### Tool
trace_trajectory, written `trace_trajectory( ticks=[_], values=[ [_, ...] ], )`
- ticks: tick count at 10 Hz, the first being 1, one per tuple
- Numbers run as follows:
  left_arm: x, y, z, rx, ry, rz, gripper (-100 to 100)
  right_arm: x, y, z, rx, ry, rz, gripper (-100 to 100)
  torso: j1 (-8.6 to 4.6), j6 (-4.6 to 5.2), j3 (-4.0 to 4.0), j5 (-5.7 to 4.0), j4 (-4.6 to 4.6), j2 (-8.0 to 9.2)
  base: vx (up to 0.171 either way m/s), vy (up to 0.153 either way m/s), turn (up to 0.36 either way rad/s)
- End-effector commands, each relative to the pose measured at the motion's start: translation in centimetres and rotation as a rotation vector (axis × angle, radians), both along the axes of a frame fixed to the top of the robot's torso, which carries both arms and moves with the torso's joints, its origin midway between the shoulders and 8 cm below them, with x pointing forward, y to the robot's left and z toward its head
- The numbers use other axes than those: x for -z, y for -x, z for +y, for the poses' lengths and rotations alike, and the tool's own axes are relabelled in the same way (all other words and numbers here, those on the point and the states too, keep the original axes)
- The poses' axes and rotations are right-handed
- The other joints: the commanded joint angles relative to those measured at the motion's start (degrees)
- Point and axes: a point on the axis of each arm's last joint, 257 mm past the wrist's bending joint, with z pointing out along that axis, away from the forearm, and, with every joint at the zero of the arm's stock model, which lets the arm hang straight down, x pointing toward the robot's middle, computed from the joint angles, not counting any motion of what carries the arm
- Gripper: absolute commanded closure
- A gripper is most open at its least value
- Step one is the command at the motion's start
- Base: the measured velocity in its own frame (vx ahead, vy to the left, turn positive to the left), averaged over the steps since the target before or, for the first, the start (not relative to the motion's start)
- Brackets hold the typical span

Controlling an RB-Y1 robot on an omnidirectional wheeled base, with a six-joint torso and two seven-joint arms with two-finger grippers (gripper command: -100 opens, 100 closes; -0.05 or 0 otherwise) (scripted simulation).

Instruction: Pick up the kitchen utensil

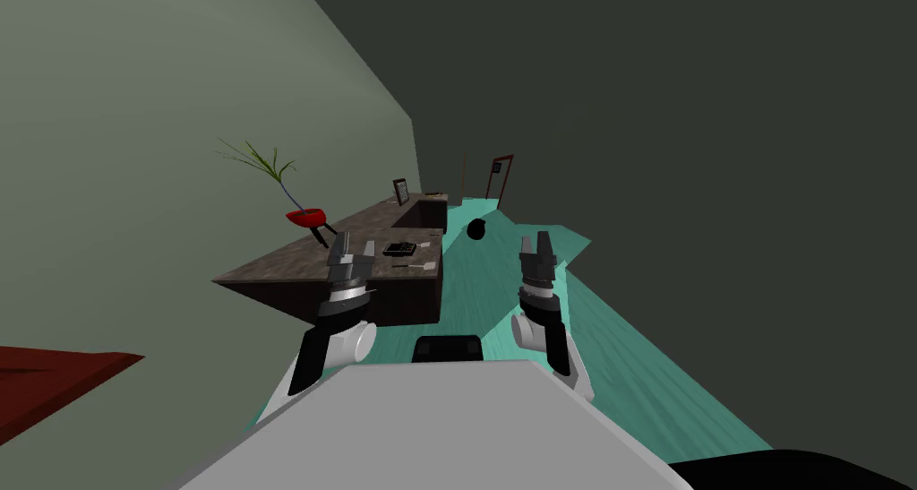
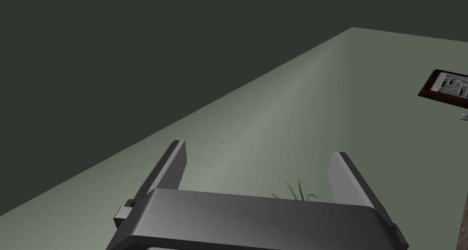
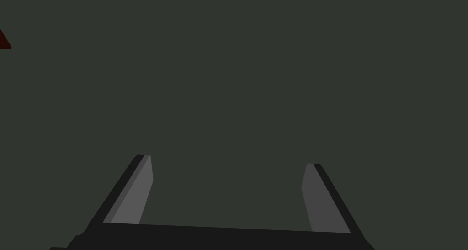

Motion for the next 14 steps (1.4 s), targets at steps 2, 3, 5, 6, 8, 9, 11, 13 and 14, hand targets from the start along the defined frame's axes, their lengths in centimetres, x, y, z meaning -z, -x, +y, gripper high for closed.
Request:
trace_trajectory(
  ticks=[2,3,5,6,8,9,11,13,14],
  values=[
    [0.6,-0.8,0.1,-0.002,-0.072,0.066,-100,0.0,0.0,0.0,0.0,0.0,0.0,0,-0.11,0.0,-0.01,-0.02,0.0,-0.01,0.018,-0.054,0.007],
    [0.8,-1.0,0.3,-0.01,-0.096,0.091,-100,0.0,0.0,0.0,0.0,0.0,0.0,0,-0.23,0.0,-0.05,-0.05,-0.02,-0.09,0.028,-0.089,0.008],
    [1.4,-1.5,0.7,-0.022,-0.118,0.131,-100,0.0,0.0,0.0,0.0,0.0,0.0,0,-0.36,0.0,-0.04,-0.08,-0.02,-0.07,0.012,-0.085,0.009],
    [1.7,-1.7,1.1,-0.038,-0.142,0.164,-100,0.0,0.0,0.0,0.0,0.0,0.0,0,-0.29,0.0,-0.03,-0.07,-0.01,-0.05,0.014,-0.06,0.002],
    [2.3,-2.1,1.6,-0.057,-0.164,0.209,-100,0.0,0.0,0.0,0.0,0.0,0.0,0,-0.35,0.0,-0.05,-0.08,-0.02,-0.1,0.024,-0.092,0.009],
    [2.4,-2.2,2.2,-0.079,-0.19,0.233,-100,0.0,0.0,0.0,0.0,0.0,0.0,0,-0.33,0.0,-0.05,-0.08,-0.02,-0.08,-0.001,-0.081,0.003],
    [3.0,-2.5,2.9,-0.103,-0.212,0.28,-100,0.0,0.0,0.0,0.0,0.0,0.0,0,-0.27,0.0,0.0,-0.07,0.0,-0.01,0.003,-0.079,0.004],
    [3.5,-2.7,3.6,-0.129,-0.234,0.324,-100,0.0,0.0,0.0,0.0,0.0,0.0,0,-0.3,0.0,-0.02,-0.07,-0.01,-0.03,0.007,-0.079,0.008],
    [4.1,-2.9,3.8,-0.129,-0.231,0.349,-100,0.0,0.0,0.0,0.0,0.0,0.0,0,-0.31,0.0,-0.02,-0.07,-0.01,-0.03,0.013,-0.067,0.008]
  ],
)
